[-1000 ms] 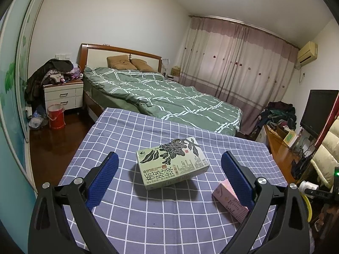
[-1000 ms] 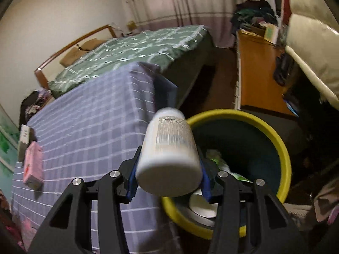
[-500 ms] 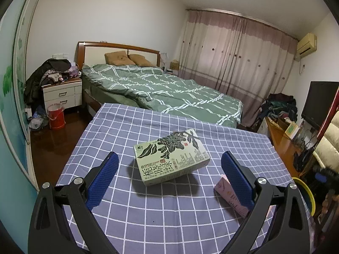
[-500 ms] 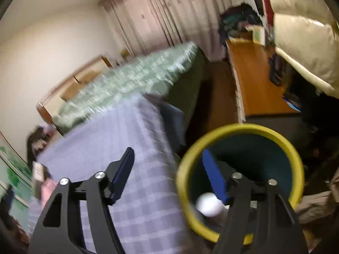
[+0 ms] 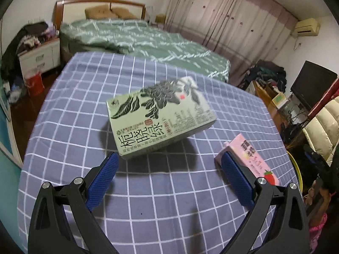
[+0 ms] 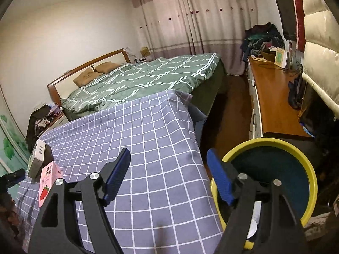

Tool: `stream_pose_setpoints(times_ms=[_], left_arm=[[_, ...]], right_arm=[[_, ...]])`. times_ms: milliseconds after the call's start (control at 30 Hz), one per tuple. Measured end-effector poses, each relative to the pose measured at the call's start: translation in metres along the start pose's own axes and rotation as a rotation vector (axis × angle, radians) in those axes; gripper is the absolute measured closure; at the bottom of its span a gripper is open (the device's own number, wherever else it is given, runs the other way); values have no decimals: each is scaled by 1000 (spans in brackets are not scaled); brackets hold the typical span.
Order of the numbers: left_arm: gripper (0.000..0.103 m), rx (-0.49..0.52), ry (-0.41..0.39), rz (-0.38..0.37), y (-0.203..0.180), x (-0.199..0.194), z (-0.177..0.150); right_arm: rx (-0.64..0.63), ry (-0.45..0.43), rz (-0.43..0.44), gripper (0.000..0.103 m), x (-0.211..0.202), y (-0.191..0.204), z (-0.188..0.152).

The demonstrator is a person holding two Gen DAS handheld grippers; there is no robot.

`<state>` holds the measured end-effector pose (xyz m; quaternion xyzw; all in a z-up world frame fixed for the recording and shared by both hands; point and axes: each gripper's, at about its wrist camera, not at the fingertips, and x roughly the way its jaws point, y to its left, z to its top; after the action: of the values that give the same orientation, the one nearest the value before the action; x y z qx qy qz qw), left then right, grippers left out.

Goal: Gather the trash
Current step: 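Grasp the green-and-white tissue box with the left gripper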

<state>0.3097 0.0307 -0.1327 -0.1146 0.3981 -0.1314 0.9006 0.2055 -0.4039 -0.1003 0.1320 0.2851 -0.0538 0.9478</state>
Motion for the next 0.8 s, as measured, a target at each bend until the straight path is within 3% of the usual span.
stream_pose_setpoints(times_ms=[200, 467, 600, 667, 800], left_arm=[[7, 7, -1, 6, -4, 16, 4], [7, 126, 97, -195, -62, 20, -10], [7, 184, 91, -223, -83, 1, -10], [7, 203, 60, -171, -88, -15, -5], [7, 265, -25, 44, -93, -27, 13]], right_arm=[[-1, 6, 14, 32, 1, 1, -1], [17, 9, 25, 31, 0, -3, -1], [15, 11, 26, 31, 0, -3, 0], [17, 9, 31, 31, 0, -3, 0], [15, 2, 38, 31, -2, -3, 1]])
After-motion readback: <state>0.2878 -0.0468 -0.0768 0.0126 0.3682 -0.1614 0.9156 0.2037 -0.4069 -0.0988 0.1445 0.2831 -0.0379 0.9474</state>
